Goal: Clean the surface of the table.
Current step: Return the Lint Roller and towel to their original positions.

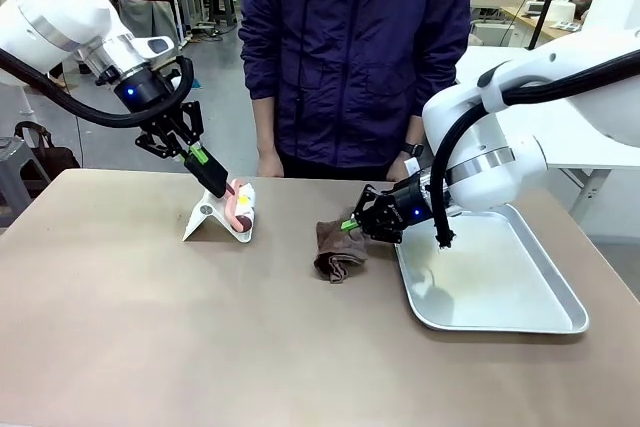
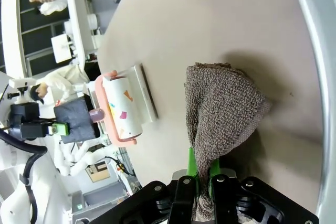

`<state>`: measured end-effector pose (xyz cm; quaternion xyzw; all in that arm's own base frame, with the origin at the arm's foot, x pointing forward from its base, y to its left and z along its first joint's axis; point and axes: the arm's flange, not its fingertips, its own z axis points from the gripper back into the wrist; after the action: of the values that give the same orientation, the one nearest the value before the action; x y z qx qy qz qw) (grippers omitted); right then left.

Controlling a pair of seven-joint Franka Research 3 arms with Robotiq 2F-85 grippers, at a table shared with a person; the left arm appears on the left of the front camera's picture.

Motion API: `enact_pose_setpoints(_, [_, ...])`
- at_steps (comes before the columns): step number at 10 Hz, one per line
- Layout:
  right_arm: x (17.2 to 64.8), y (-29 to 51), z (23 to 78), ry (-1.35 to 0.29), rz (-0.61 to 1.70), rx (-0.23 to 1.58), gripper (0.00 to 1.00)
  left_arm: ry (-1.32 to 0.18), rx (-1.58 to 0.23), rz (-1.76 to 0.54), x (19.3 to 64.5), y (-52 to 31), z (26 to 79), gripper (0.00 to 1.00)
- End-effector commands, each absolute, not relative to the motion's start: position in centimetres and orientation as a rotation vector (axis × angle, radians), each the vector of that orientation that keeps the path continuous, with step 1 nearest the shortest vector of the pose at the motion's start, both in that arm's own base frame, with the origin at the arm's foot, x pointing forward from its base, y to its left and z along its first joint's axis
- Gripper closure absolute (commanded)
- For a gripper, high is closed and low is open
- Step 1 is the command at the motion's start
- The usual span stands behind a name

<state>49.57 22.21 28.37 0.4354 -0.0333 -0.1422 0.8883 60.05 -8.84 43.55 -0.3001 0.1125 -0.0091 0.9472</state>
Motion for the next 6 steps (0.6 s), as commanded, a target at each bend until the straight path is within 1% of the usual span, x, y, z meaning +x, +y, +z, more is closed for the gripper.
enact_pose_setpoints(1, [49.89, 22.55, 28.48, -0.056, -0.314, 0.926, 0.92, 0.225, -0.574, -0.023, 60.36, -9.76, 43.07, 0.78])
enact_pose_setpoints(6, [49.77, 22.81, 28.33, -0.03, -0.296, 0.935, 0.92, 0.215, -0.562, 0.001, 60.24, -10.0, 42.58, 0.78])
